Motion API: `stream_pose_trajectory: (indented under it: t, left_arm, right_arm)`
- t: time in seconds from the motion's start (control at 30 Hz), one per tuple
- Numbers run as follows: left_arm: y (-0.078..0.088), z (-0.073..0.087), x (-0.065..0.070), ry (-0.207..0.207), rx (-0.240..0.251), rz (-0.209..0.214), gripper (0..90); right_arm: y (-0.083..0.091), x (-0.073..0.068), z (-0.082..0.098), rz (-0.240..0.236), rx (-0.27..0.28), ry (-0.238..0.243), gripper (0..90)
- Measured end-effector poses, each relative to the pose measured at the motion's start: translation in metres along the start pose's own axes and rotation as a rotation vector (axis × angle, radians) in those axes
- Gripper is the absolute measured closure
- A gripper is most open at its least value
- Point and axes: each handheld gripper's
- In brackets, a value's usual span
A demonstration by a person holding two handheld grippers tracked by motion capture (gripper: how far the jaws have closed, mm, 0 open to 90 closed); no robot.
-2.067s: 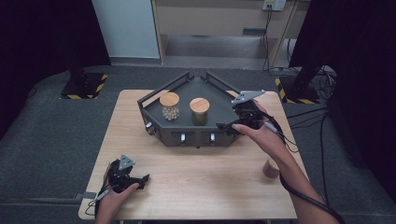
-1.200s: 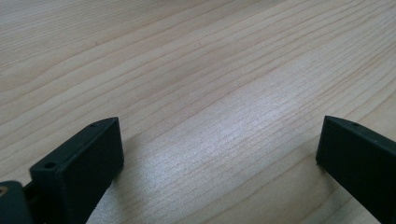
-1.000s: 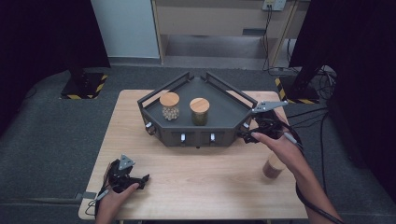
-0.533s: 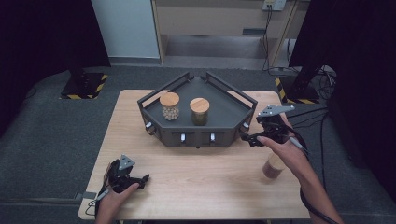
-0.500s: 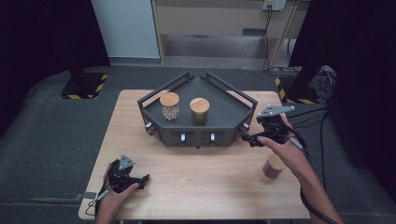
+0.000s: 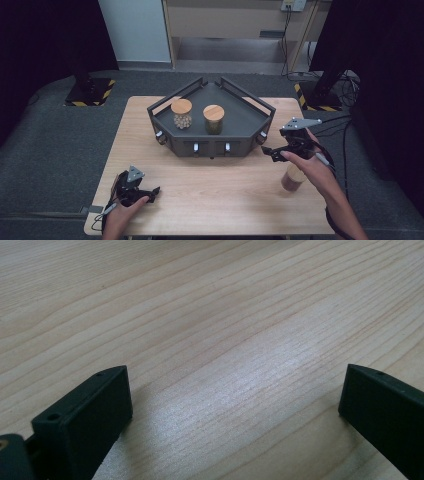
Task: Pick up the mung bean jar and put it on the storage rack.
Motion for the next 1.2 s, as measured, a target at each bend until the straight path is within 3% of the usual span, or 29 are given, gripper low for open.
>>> stream_pose_trajectory:
  t: [1.2]
  left_arm:
    - [0.0, 0.0, 0.001, 0.002, 0.0, -0.002, 0.0]
  right_arm:
    - [0.02, 0.009, 0.062, 0.033, 0.012, -0.079, 3.3]
Point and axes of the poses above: each handheld gripper's, and its own axes: y roughly backward along the jaws, z roughly out of its underside, x roughly to its right, and after that the axes turned 7 degrees about -x, right-handed
